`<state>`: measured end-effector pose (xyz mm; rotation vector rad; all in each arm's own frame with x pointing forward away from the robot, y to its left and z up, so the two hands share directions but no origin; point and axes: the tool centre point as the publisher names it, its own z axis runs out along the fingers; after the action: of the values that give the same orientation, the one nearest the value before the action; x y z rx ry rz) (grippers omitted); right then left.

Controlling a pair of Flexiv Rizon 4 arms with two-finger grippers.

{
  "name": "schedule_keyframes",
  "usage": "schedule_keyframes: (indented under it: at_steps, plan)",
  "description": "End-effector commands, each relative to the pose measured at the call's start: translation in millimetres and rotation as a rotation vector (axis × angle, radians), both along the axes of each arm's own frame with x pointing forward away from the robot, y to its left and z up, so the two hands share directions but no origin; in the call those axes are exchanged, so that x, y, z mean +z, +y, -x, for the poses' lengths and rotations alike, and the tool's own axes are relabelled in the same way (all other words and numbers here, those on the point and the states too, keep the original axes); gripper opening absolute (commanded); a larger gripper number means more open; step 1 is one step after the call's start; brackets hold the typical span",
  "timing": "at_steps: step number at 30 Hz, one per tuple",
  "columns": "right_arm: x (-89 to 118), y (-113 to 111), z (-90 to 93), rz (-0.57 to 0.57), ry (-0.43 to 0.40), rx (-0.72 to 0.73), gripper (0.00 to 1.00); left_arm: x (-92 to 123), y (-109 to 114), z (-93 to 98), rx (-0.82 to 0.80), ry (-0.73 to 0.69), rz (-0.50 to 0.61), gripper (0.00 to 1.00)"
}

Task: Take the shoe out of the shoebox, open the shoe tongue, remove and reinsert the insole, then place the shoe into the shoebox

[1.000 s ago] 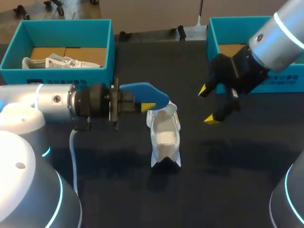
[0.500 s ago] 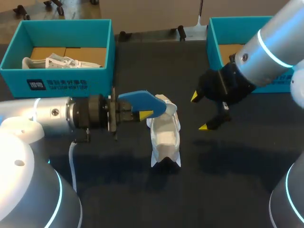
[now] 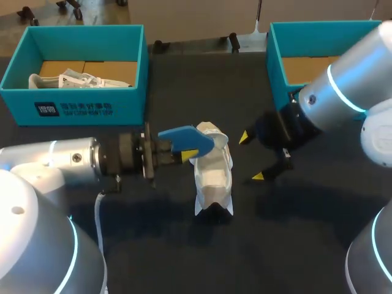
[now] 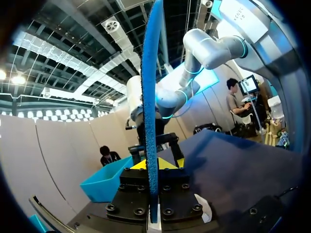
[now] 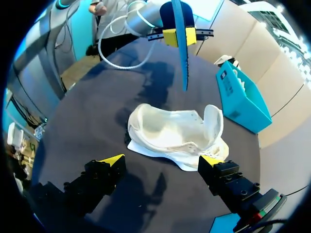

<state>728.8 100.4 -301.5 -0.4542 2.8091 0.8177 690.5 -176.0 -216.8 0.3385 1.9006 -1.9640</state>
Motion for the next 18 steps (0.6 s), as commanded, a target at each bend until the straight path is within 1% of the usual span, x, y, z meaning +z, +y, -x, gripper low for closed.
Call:
schedule_keyframes:
  at_steps: [1, 2, 7, 10, 15, 18]
  plan:
    - [-17, 8, -4.1, -0.012, -0.013, 0.011, 1.00, -3, -4, 2.8, 0.017, -0.003, 0.004, 0.00]
    - [-19, 9, -4.5, -0.015, -0.026, 0.021, 1.00, -4, -5, 2.9, 0.019, -0.004, 0.003, 0.00]
    - [-27, 9, -7.6, -0.023, -0.016, 0.020, 1.00, -10, -7, 2.7, 0.025, 0.006, 0.001, 0.00]
    - [-29, 12, -10.1, -0.026, -0.007, 0.010, 1.00, -13, -8, 3.9, 0.029, 0.002, -0.010, 0.00]
    - [-34, 14, -10.8, -0.035, -0.027, -0.010, 1.00, -16, -11, 3.9, 0.032, 0.001, -0.006, 0.00]
    - [-35, 13, -11.2, -0.051, -0.016, -0.037, 1.00, -18, -13, 3.5, 0.032, 0.003, -0.007, 0.00]
